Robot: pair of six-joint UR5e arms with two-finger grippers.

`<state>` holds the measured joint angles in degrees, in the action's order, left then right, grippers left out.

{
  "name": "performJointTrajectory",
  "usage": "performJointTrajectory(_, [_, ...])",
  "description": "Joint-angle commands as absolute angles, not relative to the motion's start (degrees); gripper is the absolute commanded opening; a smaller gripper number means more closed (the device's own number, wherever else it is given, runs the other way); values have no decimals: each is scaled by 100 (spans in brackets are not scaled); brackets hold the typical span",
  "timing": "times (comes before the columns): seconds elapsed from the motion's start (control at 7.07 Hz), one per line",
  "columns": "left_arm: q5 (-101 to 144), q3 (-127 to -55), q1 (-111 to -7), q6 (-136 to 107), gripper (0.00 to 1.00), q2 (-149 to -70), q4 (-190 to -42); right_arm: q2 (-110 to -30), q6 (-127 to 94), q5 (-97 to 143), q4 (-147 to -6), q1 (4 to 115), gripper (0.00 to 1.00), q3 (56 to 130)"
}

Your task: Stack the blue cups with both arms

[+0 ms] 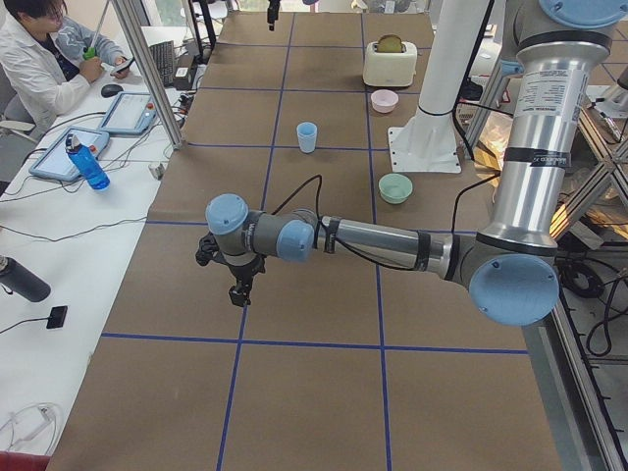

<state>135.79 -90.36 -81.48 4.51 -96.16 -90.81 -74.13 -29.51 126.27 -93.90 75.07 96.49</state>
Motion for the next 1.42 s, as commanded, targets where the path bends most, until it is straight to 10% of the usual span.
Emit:
performJointTrajectory(0.0, [13579, -9044, -8567, 1070, 99, -9536, -8379, -8555, -1300, 13041, -9387, 8442, 100, 9650])
performJointTrajectory(1.27, [13579, -9193, -8780, 1055, 99, -9088, -8385, -10011, -888, 13184, -9378, 9141, 100, 10090])
